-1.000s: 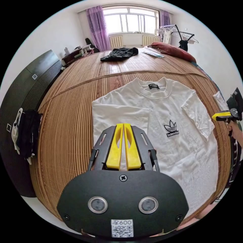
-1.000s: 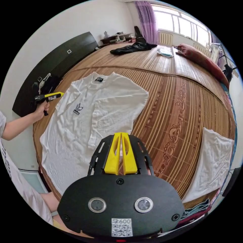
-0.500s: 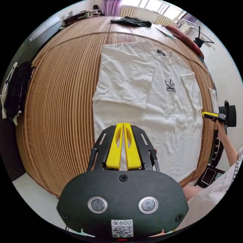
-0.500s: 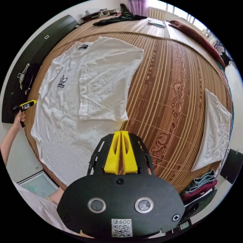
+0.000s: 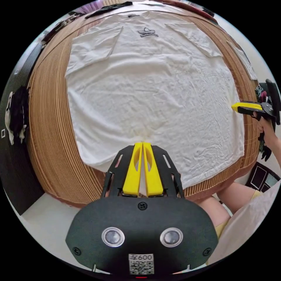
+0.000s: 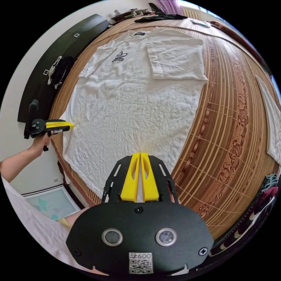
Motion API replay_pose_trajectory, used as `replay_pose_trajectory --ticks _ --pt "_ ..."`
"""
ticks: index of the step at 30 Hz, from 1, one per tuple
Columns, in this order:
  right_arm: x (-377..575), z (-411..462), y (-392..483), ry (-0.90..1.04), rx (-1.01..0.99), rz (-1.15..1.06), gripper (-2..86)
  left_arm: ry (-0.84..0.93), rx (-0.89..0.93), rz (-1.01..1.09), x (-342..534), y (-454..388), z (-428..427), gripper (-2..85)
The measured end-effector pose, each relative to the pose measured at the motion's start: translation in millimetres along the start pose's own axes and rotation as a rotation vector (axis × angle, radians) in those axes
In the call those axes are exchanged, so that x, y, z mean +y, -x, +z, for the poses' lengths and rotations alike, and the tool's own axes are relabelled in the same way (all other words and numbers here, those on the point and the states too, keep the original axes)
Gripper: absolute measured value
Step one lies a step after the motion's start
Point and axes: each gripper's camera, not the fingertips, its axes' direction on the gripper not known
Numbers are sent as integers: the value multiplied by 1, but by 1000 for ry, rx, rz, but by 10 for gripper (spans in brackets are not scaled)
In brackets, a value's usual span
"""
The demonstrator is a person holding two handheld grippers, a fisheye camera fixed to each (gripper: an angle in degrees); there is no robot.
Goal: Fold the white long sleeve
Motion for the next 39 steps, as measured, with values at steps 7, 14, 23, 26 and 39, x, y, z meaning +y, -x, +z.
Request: replay_pose_trajectory --ticks 7,14,23,26,39 --pt "3 26 -8 7 8 -19 -8 256 -17 -560 157 133 60 2" --pt "30 37 2 -71 26 -22 -8 -153 201 -454 140 135 32 20" --pt "72 52 -20 -46 -41 -22 -1 -239 455 -430 108 184 82 188" --pt "84 59 -43 7 -70 18 17 -276 596 -342 103 223 98 183" --pt "81 127 -88 421 -227 -57 25 348 630 162 27 238 185 25"
